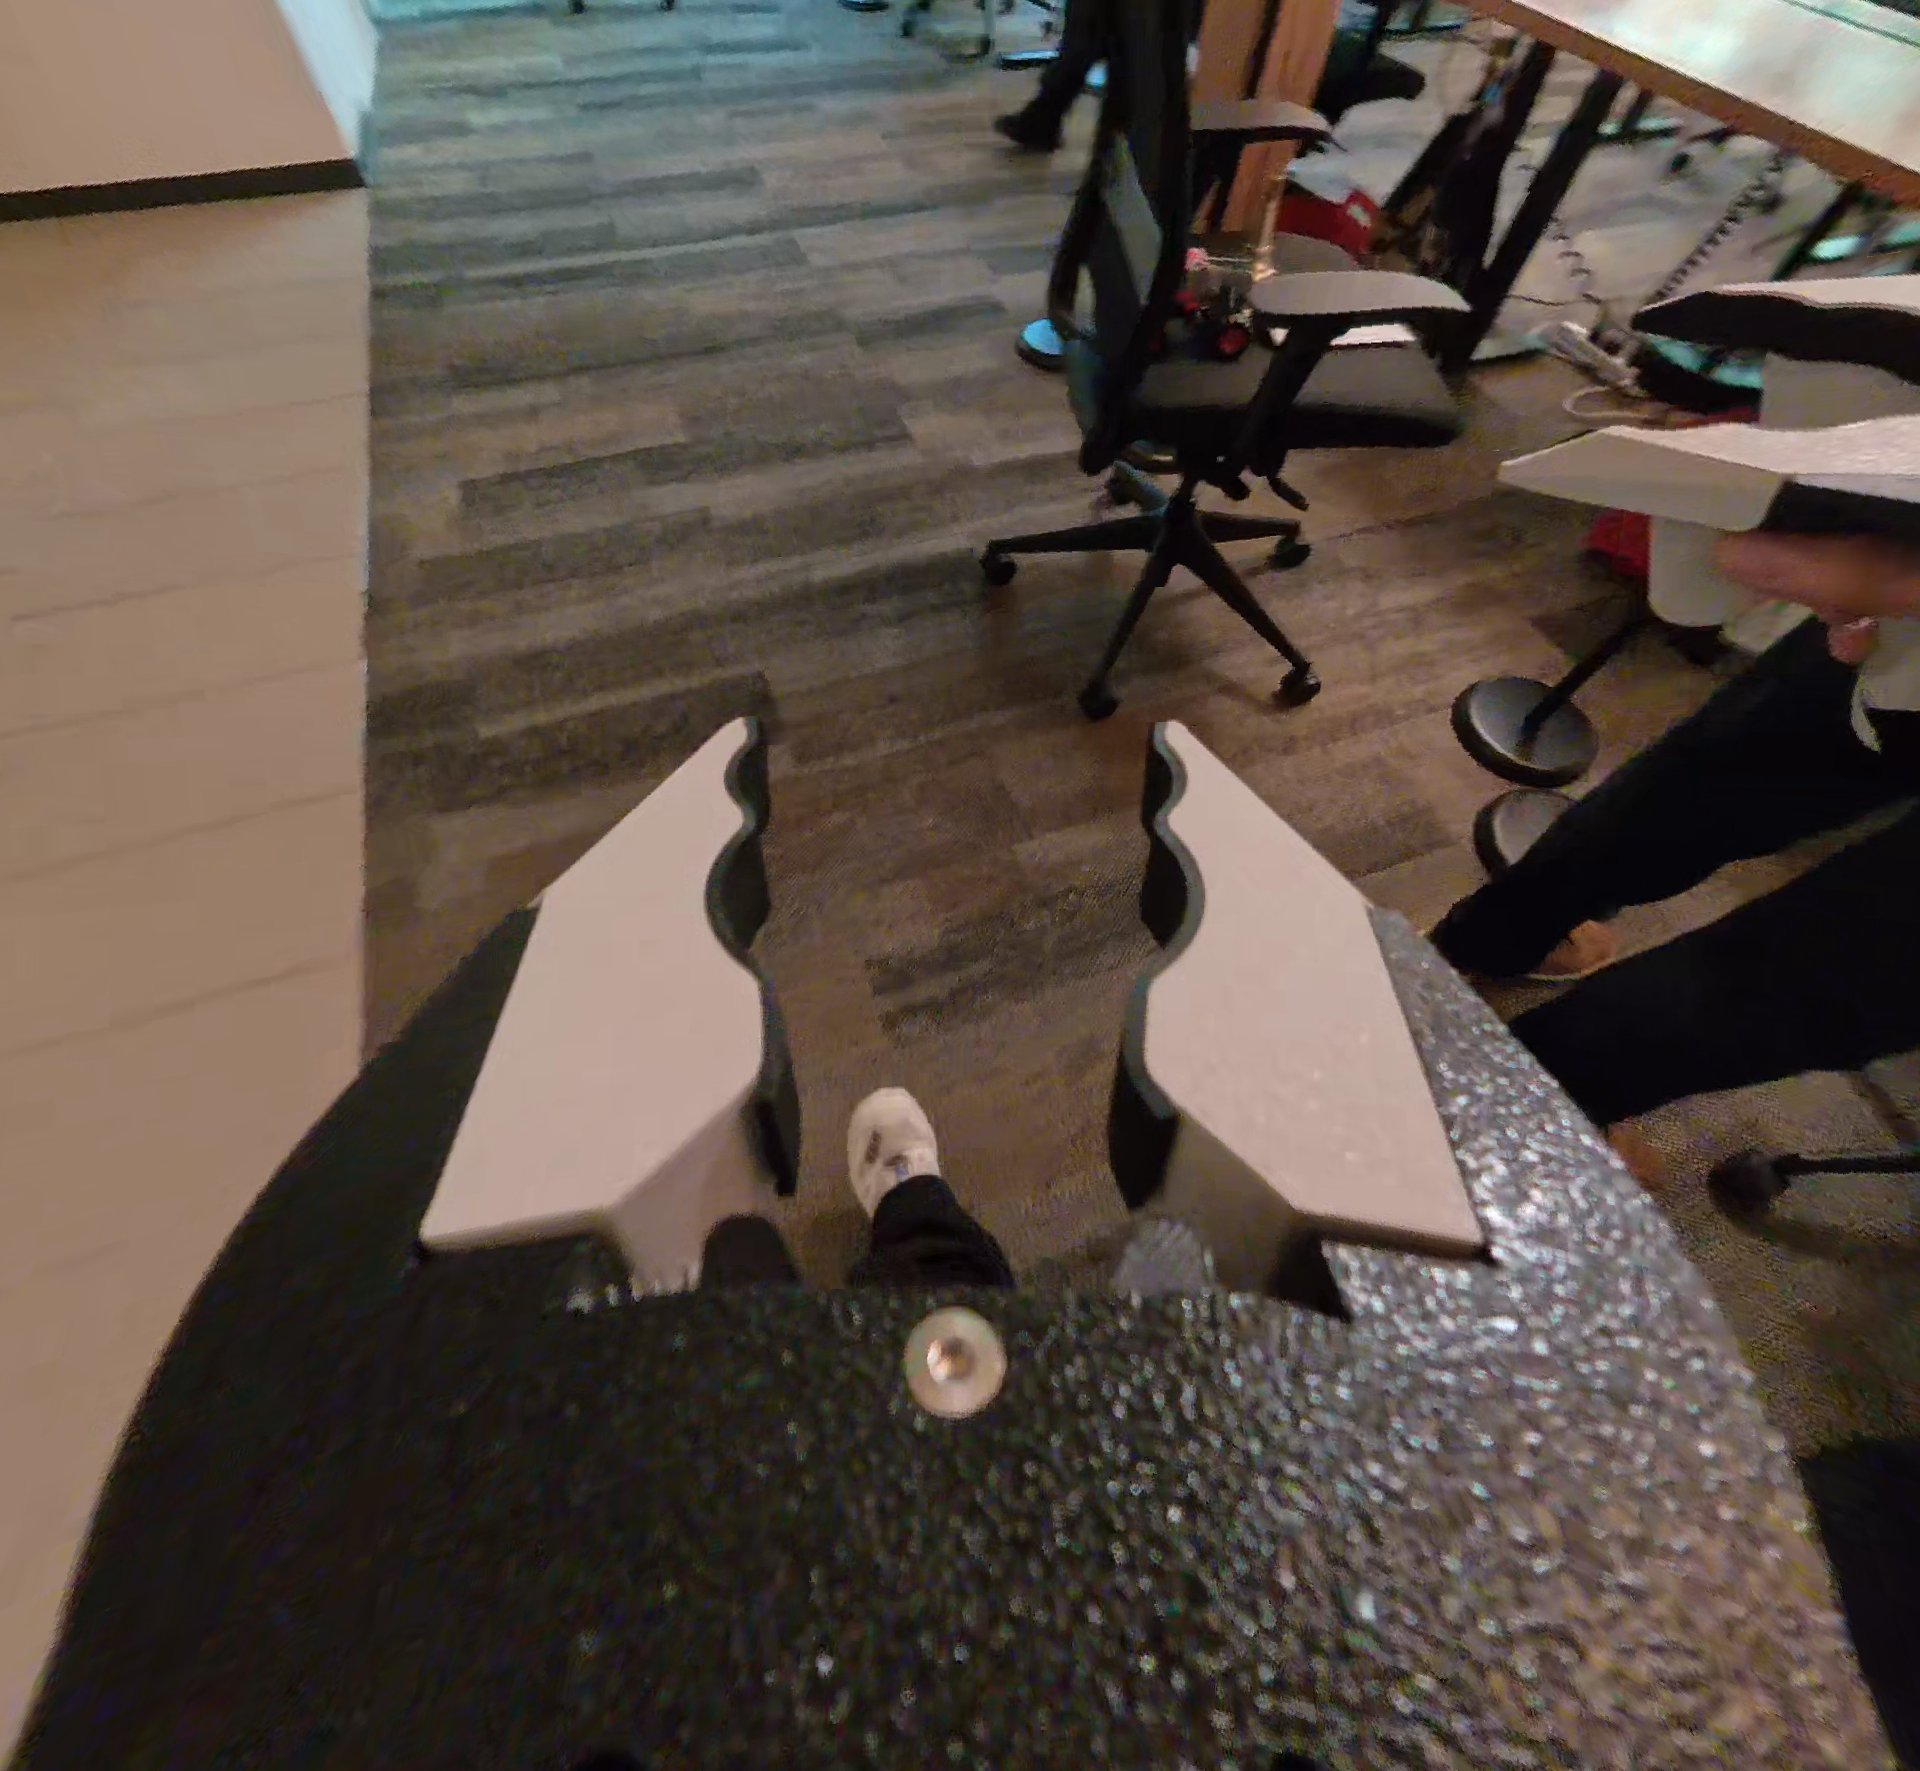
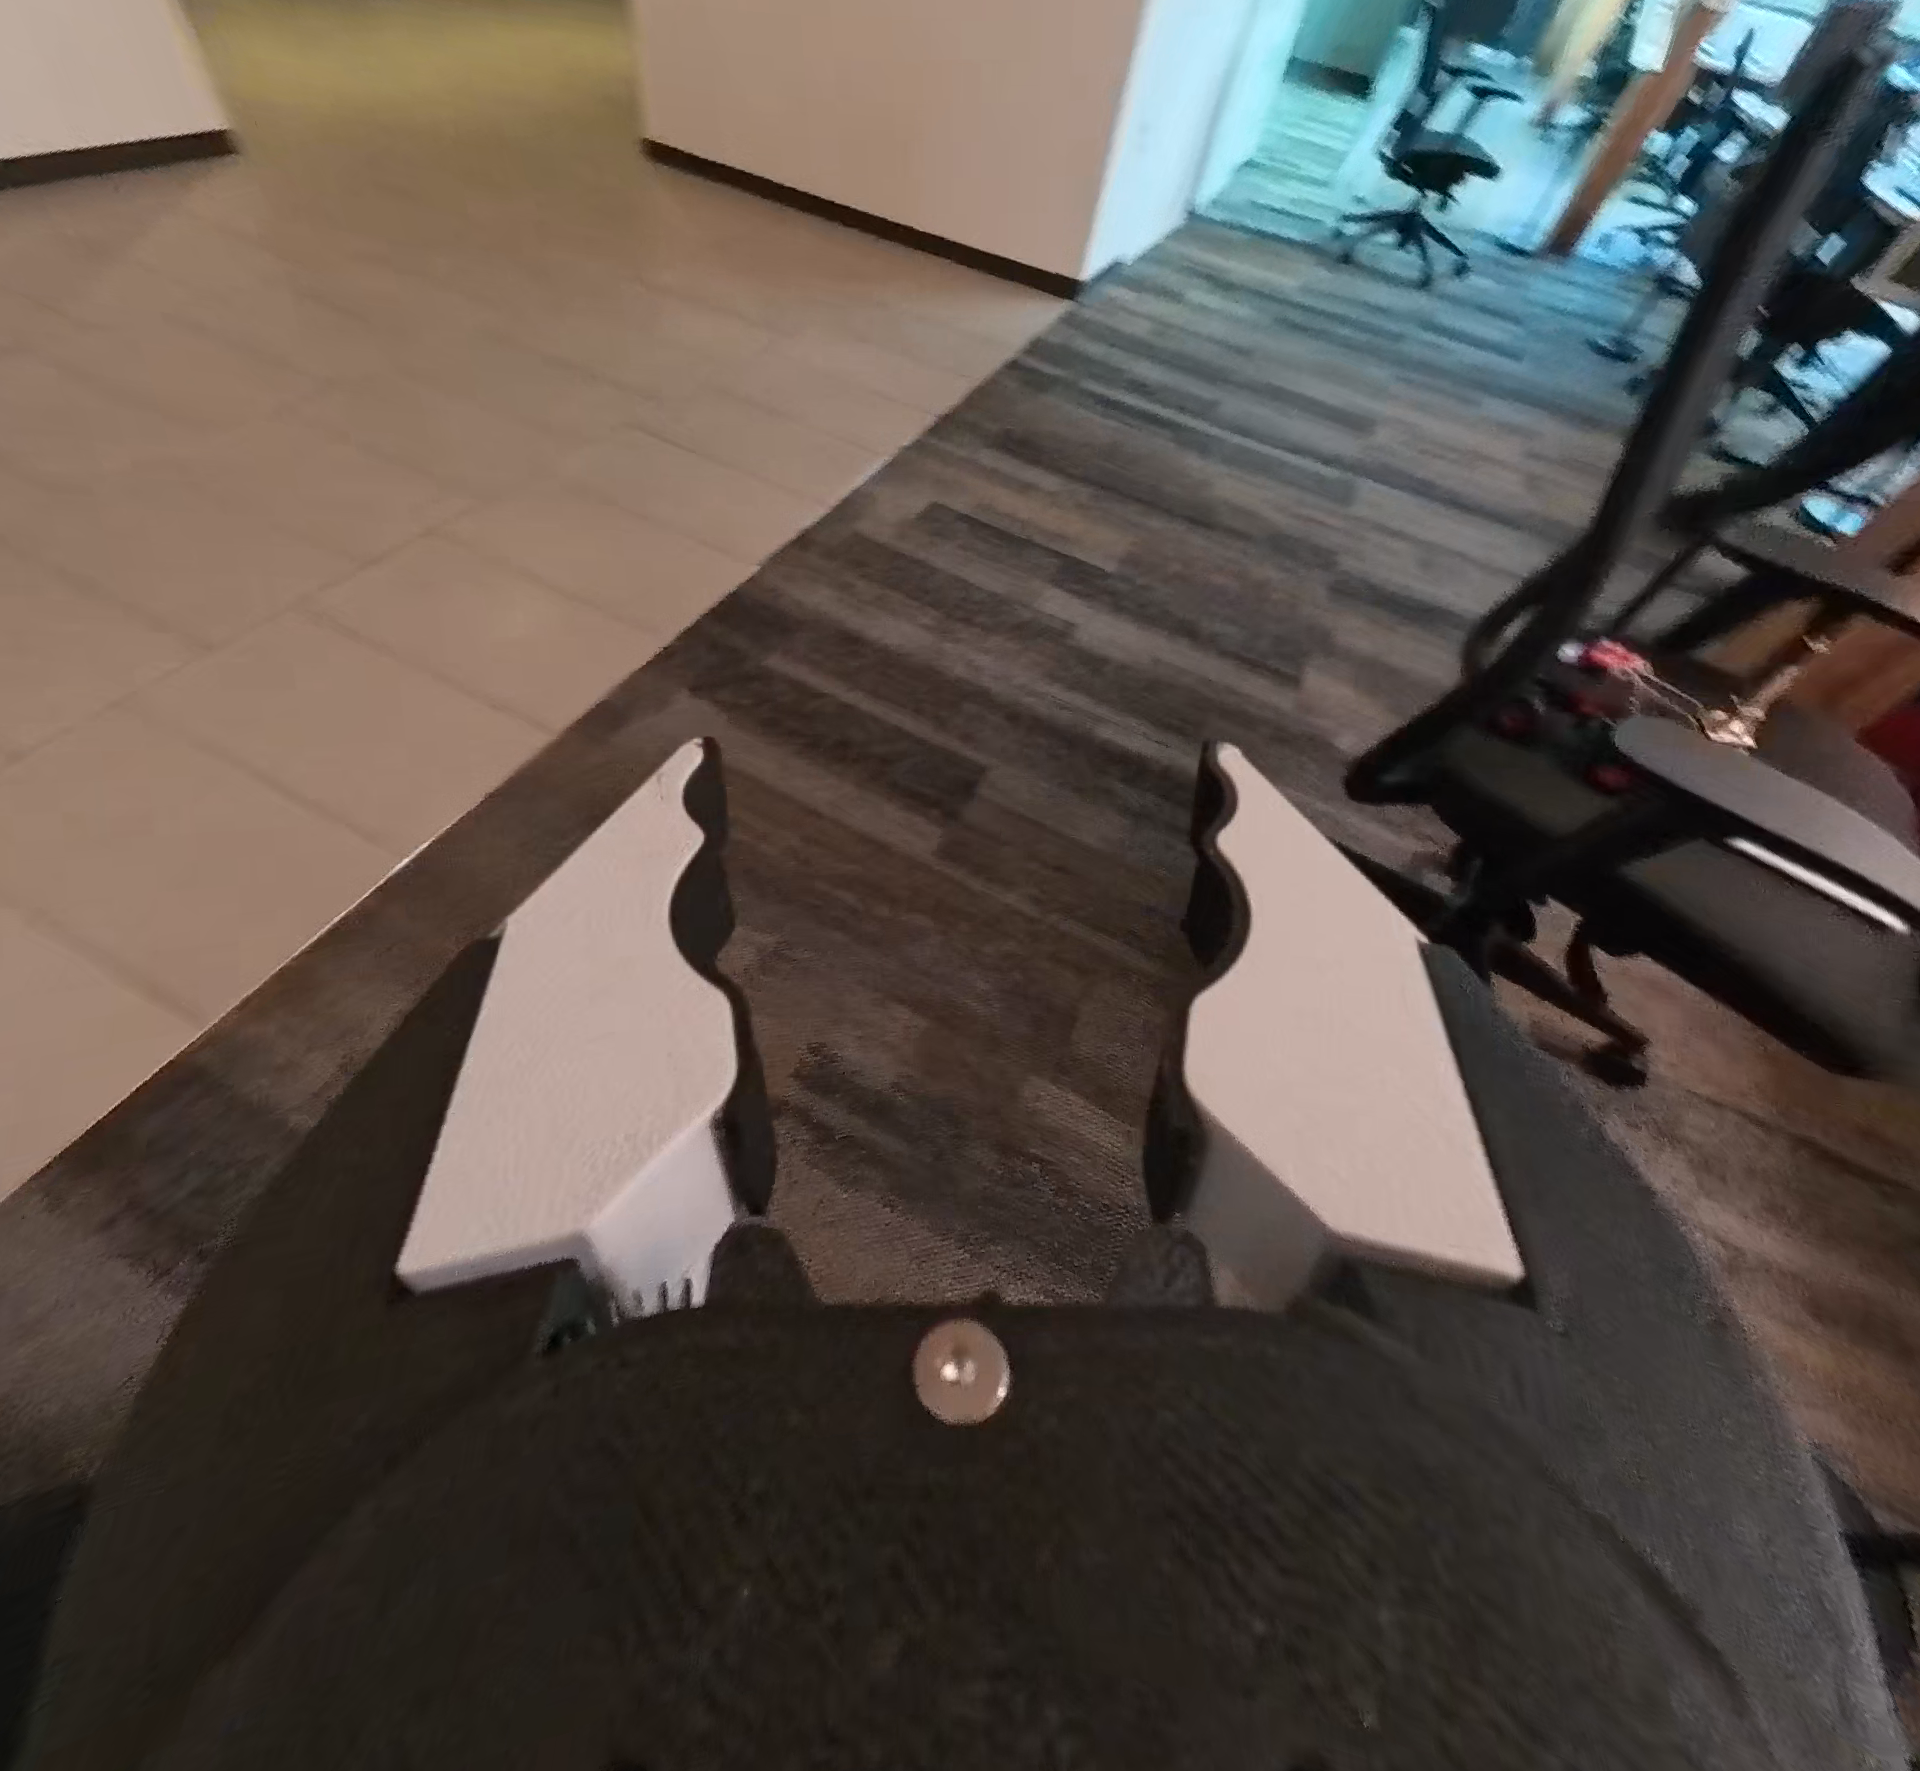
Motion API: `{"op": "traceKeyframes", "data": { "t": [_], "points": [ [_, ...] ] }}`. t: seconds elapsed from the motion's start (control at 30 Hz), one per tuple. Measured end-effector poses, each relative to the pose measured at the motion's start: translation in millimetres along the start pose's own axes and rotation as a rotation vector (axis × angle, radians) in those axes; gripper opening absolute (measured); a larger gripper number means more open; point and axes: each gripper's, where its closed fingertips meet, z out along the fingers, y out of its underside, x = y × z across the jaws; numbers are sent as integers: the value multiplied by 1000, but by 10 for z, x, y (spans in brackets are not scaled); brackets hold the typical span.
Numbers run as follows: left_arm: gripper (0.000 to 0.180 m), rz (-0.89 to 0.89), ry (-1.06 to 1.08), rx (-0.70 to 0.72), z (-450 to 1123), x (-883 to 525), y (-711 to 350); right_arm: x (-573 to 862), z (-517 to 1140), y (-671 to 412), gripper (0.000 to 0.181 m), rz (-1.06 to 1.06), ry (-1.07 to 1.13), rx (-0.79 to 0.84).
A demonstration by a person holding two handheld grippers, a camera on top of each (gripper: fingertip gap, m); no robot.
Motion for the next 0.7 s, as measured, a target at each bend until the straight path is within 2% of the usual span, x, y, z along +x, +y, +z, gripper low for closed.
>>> {"op": "traceKeyframes", "data": {
  "t": [0.13, 0.3, 0.47, 0.57, 0.7],
  "points": [
    [80, 64, 158, 11, 1616, -225, -647, 896, 886, -79, 92, 25, 151, -38],
    [86, 170, 413, -3, 3526, 178, -1733, 2013, 1490, -258, 94, 51, 338, -109],
    [81, 305, 573, 26, 4998, 1051, -2648, 3006, 1622, -146, 91, 162, 520, -159],
    [74, 358, 697, 51, 5606, 1811, -2965, 3683, 1640, 25, 84, 152, 641, -204],
    [65, 430, 804, 55, 6384, 2839, -3089, 4780, 1698, 252, 59, 180, 802, -211]
  ]
}}
